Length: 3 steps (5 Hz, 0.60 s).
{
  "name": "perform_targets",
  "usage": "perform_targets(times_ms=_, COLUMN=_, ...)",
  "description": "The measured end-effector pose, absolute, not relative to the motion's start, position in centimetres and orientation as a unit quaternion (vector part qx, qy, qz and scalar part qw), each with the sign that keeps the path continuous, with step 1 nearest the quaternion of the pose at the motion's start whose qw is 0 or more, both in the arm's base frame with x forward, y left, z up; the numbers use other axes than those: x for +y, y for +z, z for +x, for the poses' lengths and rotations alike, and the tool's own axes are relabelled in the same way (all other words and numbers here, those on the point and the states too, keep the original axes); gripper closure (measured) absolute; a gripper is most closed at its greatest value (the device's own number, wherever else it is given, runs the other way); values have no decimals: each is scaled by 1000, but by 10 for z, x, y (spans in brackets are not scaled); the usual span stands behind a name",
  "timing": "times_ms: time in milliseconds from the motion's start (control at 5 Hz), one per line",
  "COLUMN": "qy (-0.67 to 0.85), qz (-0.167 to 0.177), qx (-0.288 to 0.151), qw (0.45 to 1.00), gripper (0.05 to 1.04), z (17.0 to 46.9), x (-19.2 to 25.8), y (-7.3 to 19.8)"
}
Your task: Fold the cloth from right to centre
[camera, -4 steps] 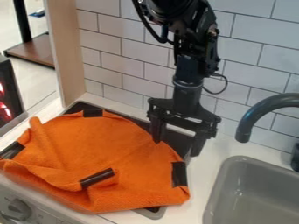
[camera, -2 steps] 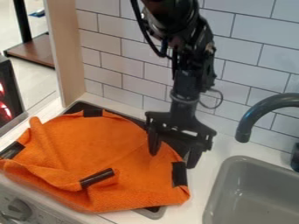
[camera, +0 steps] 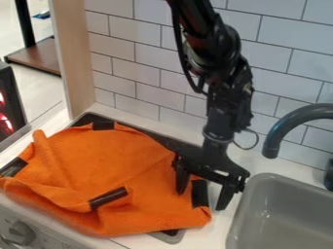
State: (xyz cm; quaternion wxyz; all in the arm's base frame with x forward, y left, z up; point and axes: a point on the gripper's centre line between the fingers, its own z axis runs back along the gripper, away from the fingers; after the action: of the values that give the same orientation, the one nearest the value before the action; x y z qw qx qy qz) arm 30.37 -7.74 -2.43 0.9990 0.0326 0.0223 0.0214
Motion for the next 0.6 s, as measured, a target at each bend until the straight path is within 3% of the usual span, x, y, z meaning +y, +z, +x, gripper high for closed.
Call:
perform_targets(times_ms=200, qy=28, qz=40, qx=19, qw=999, gripper=433, z=306, x=-76, y=-29)
perform_targets(times_ms=400, qy=39, qz=47, qx=5, qw=998, gripper=681, z=306, x=-73, y=-29)
perform_targets(times_ms=600, qy=41, qz=45, qx=-2, qw=998, gripper=832, z=304, x=-72, y=-29)
